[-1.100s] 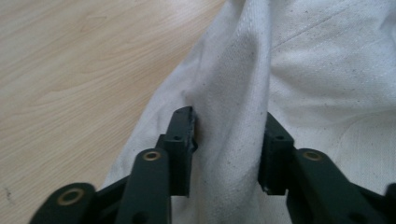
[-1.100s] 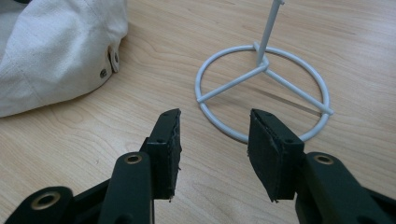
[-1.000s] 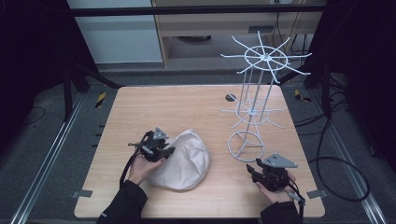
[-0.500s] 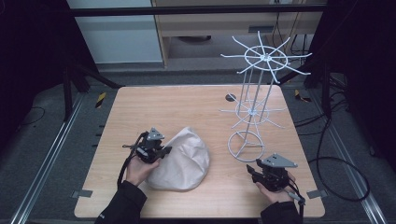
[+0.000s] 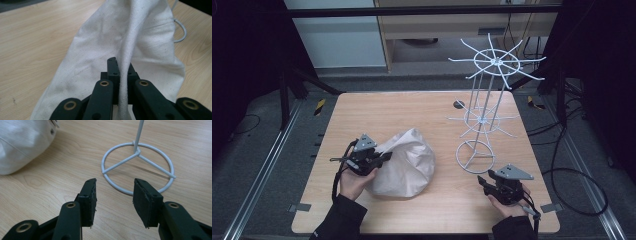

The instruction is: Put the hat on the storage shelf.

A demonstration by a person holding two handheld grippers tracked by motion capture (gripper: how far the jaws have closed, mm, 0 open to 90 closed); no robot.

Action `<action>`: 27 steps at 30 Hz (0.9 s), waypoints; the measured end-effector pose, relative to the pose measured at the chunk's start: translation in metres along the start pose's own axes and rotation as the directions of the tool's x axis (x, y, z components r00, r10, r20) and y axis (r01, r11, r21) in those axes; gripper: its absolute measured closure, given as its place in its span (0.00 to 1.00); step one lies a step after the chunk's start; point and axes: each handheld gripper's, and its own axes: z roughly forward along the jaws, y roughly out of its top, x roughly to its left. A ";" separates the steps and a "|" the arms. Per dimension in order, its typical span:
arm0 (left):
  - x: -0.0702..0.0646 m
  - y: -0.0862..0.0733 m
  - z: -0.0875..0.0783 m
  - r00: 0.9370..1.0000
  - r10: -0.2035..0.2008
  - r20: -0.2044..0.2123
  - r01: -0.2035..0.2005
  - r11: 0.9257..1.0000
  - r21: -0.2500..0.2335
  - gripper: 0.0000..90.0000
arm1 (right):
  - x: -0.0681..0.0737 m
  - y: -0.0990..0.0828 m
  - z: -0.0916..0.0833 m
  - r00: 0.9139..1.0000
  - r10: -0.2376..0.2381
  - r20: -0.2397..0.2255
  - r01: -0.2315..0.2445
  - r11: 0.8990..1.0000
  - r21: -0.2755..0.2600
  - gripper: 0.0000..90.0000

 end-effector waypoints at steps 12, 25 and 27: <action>-0.004 0.012 -0.031 1.000 -0.024 0.007 0.025 0.988 -0.152 0.98 | -0.002 0.000 -0.001 1.000 0.000 0.006 0.000 1.000 -0.006 0.60; -0.014 0.022 -0.061 1.000 -0.023 -0.001 0.021 0.953 -0.303 0.98 | -0.003 0.000 -0.001 1.000 0.004 0.012 -0.004 1.000 -0.013 0.60; -0.015 0.023 -0.066 0.999 -0.032 -0.001 0.030 0.945 -0.326 0.98 | -0.003 0.000 -0.001 1.000 0.004 0.012 -0.004 1.000 -0.012 0.60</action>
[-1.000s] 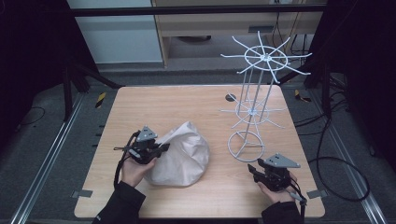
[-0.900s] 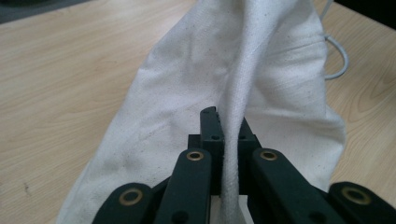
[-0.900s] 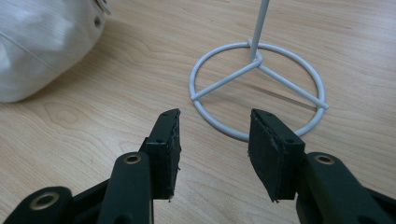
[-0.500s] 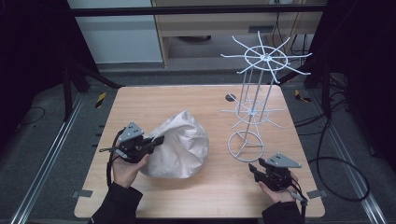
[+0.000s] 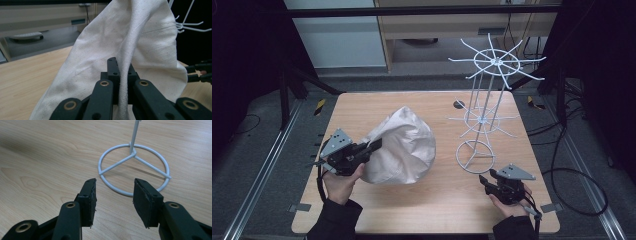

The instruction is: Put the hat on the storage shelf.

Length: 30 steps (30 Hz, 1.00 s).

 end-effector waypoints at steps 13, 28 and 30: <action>-0.007 0.022 -0.025 0.999 -0.042 0.020 0.045 0.983 -0.178 0.98 | 0.000 0.000 0.001 1.000 0.004 0.003 -0.004 1.000 0.006 0.59; -0.027 0.049 -0.022 0.994 -0.059 0.091 0.086 0.939 -0.333 0.98 | -0.001 0.000 0.001 1.000 -0.004 0.012 0.004 1.000 0.004 0.59; -0.030 0.053 -0.021 0.993 -0.064 0.101 0.096 0.932 -0.349 0.98 | -0.001 -0.001 0.001 1.000 -0.005 0.012 0.005 1.000 0.004 0.59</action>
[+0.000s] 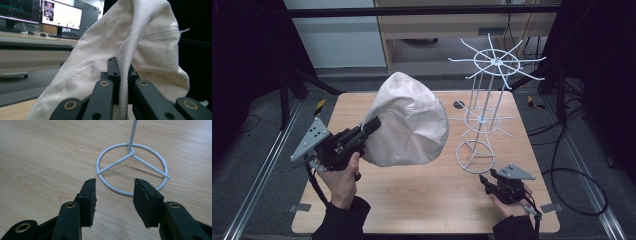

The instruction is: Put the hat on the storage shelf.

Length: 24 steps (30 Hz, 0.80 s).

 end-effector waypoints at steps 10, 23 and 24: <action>-0.011 0.014 0.014 0.997 -0.056 0.047 0.059 0.995 -0.074 0.98 | 0.000 0.000 0.001 1.000 -0.001 -0.001 0.001 1.000 0.002 0.59; -0.024 0.037 0.038 0.996 -0.066 0.055 0.072 0.991 -0.115 0.98 | 0.001 -0.001 0.002 1.000 -0.004 -0.008 0.004 1.000 0.009 0.59; -0.025 0.038 0.042 0.996 -0.069 0.054 0.075 0.991 -0.115 0.98 | 0.001 -0.001 0.002 1.000 -0.005 -0.007 0.005 1.000 0.009 0.59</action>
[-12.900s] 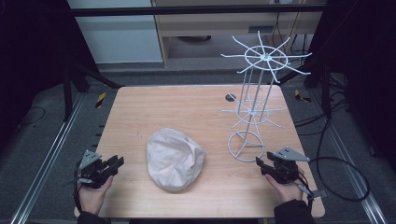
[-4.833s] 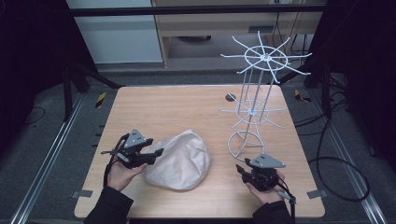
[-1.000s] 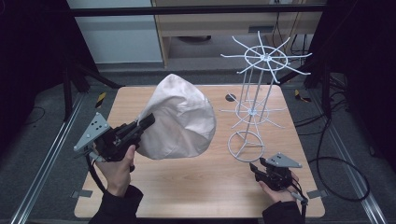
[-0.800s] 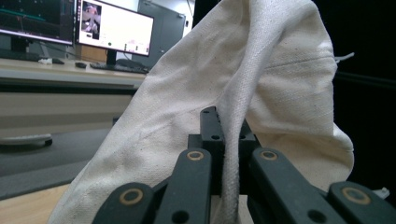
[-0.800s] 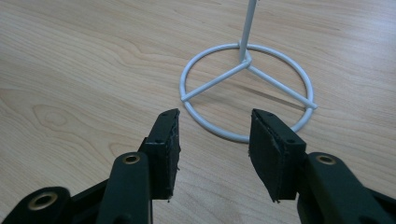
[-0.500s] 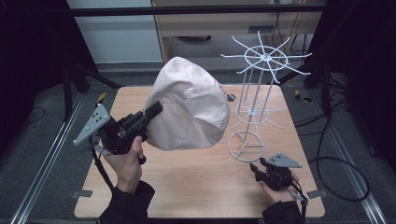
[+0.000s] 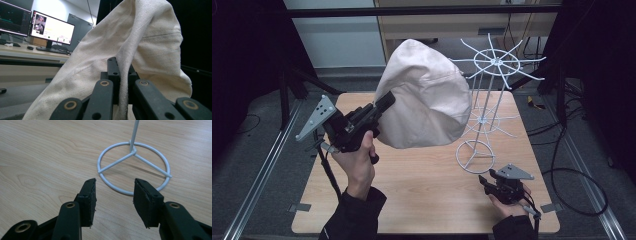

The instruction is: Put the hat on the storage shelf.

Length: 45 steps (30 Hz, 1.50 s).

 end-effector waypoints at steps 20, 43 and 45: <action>-0.001 -0.012 0.036 1.000 0.019 -0.022 -0.017 0.997 0.071 0.98 | 0.001 0.000 0.001 1.000 -0.003 -0.005 0.003 1.000 0.002 0.59; 0.017 -0.053 0.039 0.998 0.050 -0.038 -0.041 0.978 0.207 0.97 | 0.001 0.000 0.001 1.000 -0.001 -0.009 0.001 1.000 0.009 0.59; 0.016 -0.057 0.040 0.998 0.060 -0.036 -0.051 0.973 0.224 0.97 | 0.001 0.000 0.001 1.000 -0.001 -0.009 0.001 1.000 0.009 0.59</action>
